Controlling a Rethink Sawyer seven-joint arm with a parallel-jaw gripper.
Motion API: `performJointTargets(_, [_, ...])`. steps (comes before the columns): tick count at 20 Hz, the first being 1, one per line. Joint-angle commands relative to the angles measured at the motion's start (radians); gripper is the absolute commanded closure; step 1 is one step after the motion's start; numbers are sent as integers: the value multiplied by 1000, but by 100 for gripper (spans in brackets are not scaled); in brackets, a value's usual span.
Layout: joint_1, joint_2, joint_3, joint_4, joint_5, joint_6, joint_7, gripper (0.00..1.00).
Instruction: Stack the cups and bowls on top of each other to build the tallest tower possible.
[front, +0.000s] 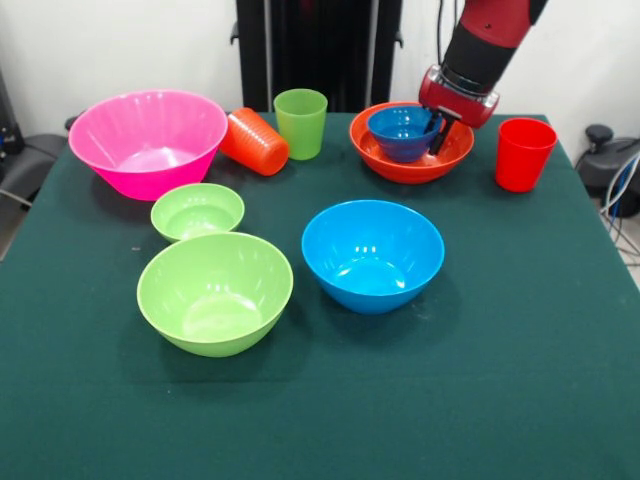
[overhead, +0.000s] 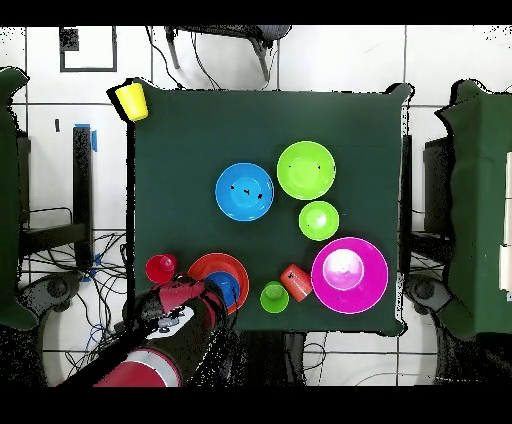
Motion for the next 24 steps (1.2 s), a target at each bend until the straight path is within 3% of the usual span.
performJointTargets(1, [-12,56,125,4,36,-42,149,100])
performJointTargets(18, [-2,51,129,-8,45,-25,149,100])
performJointTargets(19, [-4,50,132,-7,44,-25,149,0])
performJointTargets(24, [-6,46,135,-6,39,-30,145,0])
